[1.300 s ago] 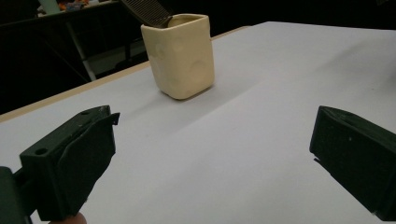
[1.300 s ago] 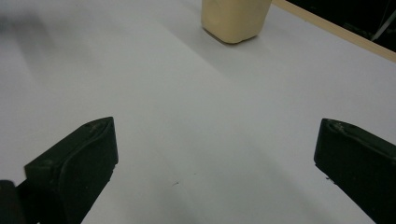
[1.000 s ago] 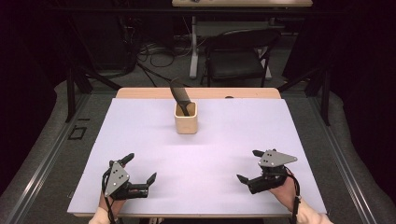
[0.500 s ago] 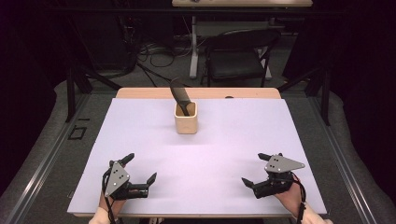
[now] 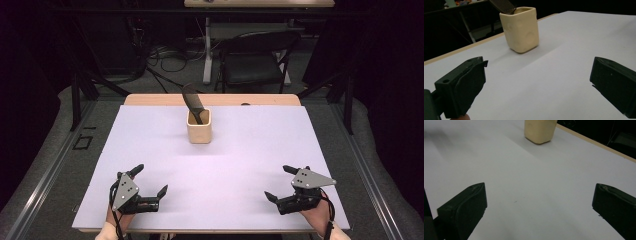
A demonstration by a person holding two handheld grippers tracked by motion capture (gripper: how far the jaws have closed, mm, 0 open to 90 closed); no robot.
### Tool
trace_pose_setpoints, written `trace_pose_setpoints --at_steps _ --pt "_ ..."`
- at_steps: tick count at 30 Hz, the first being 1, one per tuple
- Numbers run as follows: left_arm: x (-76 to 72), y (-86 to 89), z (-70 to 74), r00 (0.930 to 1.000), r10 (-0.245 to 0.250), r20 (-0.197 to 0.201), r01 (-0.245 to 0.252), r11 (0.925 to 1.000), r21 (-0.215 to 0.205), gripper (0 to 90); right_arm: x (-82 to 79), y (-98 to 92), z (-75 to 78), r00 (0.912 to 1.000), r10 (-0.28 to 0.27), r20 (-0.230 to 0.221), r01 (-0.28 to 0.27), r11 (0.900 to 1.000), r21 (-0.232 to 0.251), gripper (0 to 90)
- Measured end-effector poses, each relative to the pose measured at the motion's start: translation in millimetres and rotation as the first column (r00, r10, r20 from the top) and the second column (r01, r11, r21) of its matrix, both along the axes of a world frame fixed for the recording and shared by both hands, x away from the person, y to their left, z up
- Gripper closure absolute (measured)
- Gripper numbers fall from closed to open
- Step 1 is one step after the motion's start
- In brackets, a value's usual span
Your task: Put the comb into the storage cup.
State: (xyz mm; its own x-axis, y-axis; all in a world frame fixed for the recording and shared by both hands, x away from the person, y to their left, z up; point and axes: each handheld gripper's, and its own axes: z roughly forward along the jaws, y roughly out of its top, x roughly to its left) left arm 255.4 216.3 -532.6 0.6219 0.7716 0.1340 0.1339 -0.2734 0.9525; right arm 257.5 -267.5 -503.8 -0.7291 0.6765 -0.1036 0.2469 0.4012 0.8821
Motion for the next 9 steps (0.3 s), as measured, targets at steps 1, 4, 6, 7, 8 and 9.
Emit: trace_pose_setpoints --at_steps 1,4,6,7,8,9 --pt "0.1 -0.1 -0.1 1.0000 0.000 0.000 0.000 1.0000 0.000 0.2 -0.5 -0.6 0.2 1.0000 -0.001 0.005 0.001 1.000 0.003 0.0" --pt "0.5 -0.2 -0.1 1.0000 -0.002 -0.002 0.002 1.0000 0.000 0.2 -1.1 -1.2 -0.1 0.9999 0.001 0.012 -0.001 1.000 0.002 0.0" --pt "0.7 -0.3 -0.4 1.0000 -0.002 -0.002 0.002 1.0000 0.000 0.2 -1.3 -1.1 -0.5 1.0000 0.002 0.010 -0.002 1.000 0.002 0.0" --pt "0.8 -0.5 -0.5 1.0000 -0.002 -0.004 0.002 1.0000 -0.002 0.2 -1.2 -1.0 -0.5 0.9999 0.003 0.010 -0.003 1.000 0.003 0.0" --pt "0.9 -0.5 -0.5 1.0000 -0.002 -0.004 0.002 1.0000 -0.002 0.2 -1.4 -1.1 -0.4 1.0000 0.001 0.009 -0.001 1.000 0.004 0.0" --pt "1.0 -0.5 -0.6 1.0000 -0.002 -0.004 0.002 1.0000 -0.002 0.2 -1.4 -1.3 -0.3 0.9999 0.000 0.012 0.000 1.000 0.004 0.0"
